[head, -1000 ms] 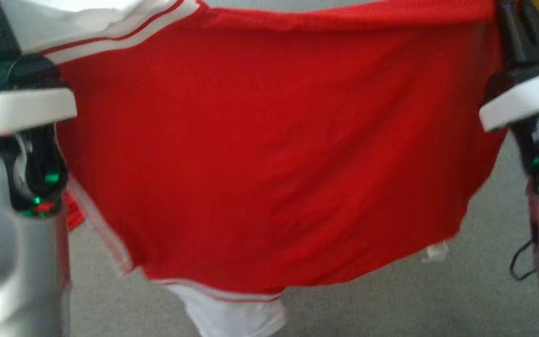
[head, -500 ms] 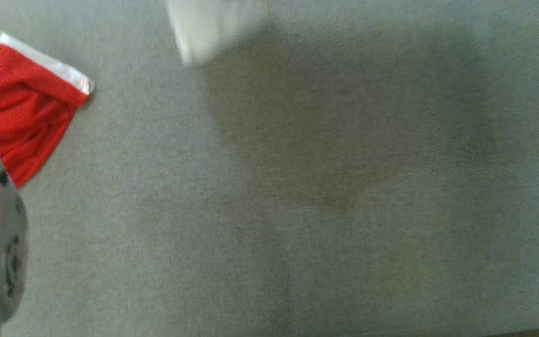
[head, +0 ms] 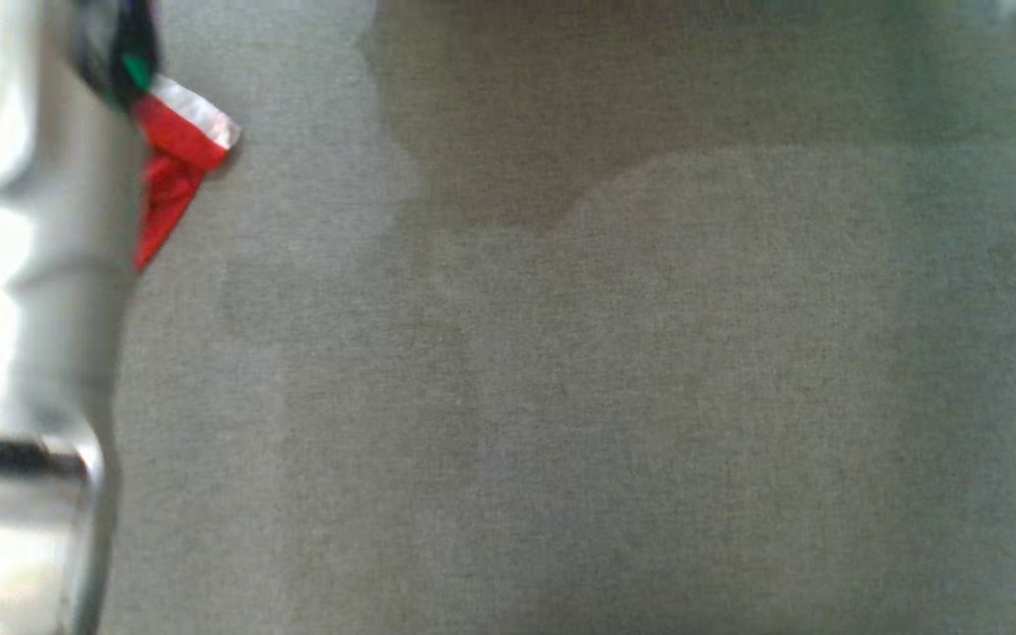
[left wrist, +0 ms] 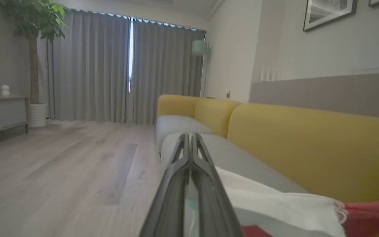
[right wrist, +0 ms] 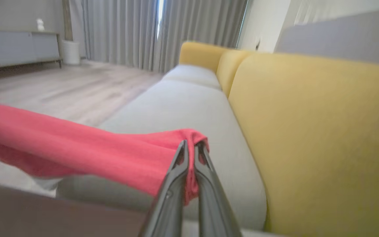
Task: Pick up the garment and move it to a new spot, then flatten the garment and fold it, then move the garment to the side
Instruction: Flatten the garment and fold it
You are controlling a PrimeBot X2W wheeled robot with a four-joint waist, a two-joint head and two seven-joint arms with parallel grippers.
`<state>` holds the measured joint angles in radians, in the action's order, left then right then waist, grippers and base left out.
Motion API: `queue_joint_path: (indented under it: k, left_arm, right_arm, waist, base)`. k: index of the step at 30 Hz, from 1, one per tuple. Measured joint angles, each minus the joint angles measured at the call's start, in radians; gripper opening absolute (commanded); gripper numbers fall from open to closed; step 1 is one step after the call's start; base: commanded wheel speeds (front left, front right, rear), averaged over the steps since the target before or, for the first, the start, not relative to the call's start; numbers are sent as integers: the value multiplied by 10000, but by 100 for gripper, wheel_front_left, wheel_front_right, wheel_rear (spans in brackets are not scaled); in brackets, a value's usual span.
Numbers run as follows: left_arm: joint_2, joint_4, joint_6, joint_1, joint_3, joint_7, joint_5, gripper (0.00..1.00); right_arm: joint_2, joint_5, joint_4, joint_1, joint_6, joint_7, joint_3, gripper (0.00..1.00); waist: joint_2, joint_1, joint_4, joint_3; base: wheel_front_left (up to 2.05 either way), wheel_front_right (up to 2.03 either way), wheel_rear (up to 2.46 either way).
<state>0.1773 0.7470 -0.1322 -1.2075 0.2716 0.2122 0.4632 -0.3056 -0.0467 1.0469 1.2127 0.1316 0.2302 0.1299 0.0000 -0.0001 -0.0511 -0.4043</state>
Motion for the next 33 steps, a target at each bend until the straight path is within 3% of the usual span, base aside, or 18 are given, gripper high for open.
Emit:
queue_joint_path:
  k: [7, 11, 16, 22, 28, 33]
  left_arm:
    - [408, -466, 0, 2778, 1795, -238, 869, 0]
    - [842, -1133, 0, 4243, 2550, -454, 1373, 0]
    - [1657, -2050, 0, 5771, 3229, -1043, 1756, 0]
    - [2462, -3400, 0, 7048, 4004, -1956, 2063, 0]
    - [3043, -4746, 0, 8138, 4512, -2732, 2391, 0]
    - [3363, -5526, 115, 8881, 4713, -3124, 2579, 0]
  right_arm:
    - [4, -811, 1400, -1559, -2, -692, 1078, 0]
    - [2, -1791, 1453, -2273, -2, -1388, 2153, 0]
    - [-428, -3047, 642, -3313, -2, -2305, 3900, 0]
    - [-1664, -4681, -608, -4356, -2, -3260, 5544, 0]
    - [-2685, -6182, -1741, -5223, 0, -4080, 6677, 0]
    - [-3152, -7160, -2391, -5781, -2, -4533, 7097, 0]
  waist:
    - [0, -1, -279, 728]
    - [0, -2, -379, 1304]
    - [0, -2, -436, 2036]
    - [1, -2, -472, 2782]
    - [1, 0, -508, 3358]
    - [1, 0, -490, 3690]
  base:
    - [0, 0, 0]
    - [0, 0, 0]
    - [0, 0, 0]
    - [0, 0, 0]
    - [0, 0, 0]
    - [0, 0, 0]
